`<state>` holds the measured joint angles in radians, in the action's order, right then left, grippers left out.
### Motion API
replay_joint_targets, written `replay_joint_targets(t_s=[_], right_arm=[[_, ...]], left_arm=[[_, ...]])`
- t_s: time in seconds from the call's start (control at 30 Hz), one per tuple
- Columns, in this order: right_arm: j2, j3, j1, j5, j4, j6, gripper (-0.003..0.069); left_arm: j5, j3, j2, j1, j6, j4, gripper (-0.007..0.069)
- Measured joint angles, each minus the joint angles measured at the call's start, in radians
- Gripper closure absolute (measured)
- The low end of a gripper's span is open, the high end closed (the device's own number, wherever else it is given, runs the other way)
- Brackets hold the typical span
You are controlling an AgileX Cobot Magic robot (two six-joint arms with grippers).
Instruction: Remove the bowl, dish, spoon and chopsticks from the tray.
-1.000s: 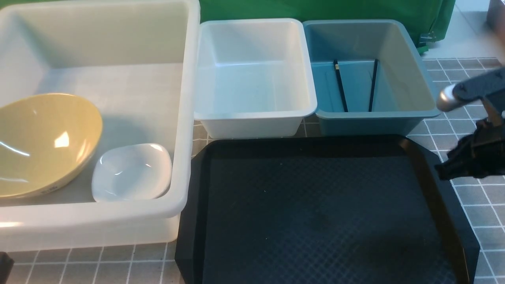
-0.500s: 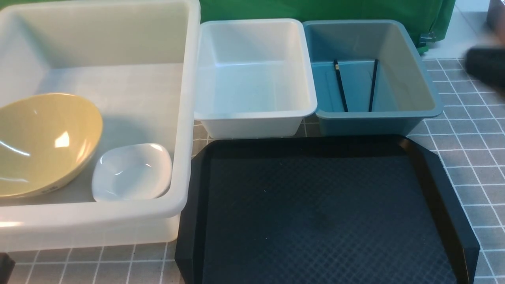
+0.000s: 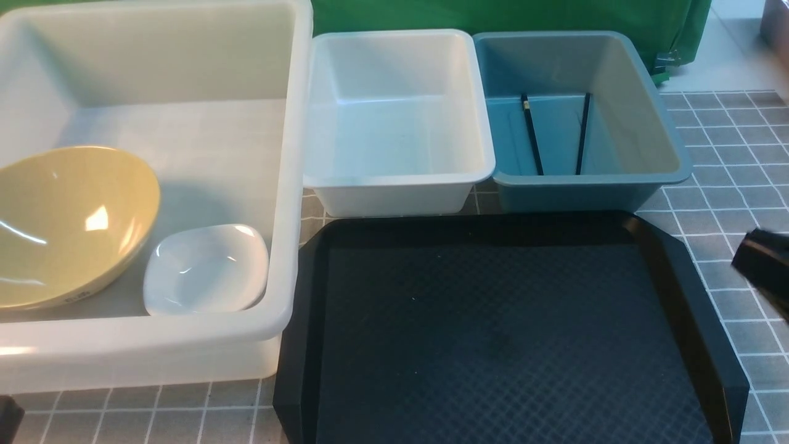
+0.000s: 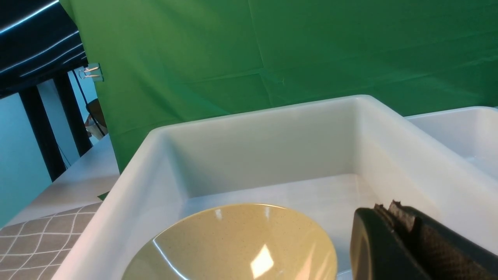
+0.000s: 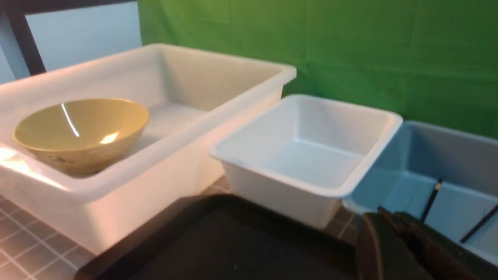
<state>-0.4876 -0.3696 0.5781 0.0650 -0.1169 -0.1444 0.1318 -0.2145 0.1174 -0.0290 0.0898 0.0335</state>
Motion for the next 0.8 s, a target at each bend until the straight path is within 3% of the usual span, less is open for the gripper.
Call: replay_joint_targets(t_s=[0.2, 0.37, 0.6, 0.8], right_arm=[[0.031, 0.016, -0.014, 0.062, -0.001, 0.153, 0.0617], [0.144, 0.044, -0.103, 0.113, -0.015, 0.187, 0.0617], [0.447, 0.220, -0.334, 0.064, -0.020, 0.191, 0.0617], [0.499, 0.386, -0.494, 0.037, 0.030, 0.191, 0.0615]], left_arm=[[0.000, 0.000, 0.000, 0.000, 0.000, 0.000, 0.0638], [0.000, 0.000, 0.000, 0.000, 0.000, 0.000, 0.0638], [0.001, 0.000, 0.000, 0.000, 0.000, 0.000, 0.0638], [0.008, 0.000, 0.000, 0.000, 0.000, 0.000, 0.0638]])
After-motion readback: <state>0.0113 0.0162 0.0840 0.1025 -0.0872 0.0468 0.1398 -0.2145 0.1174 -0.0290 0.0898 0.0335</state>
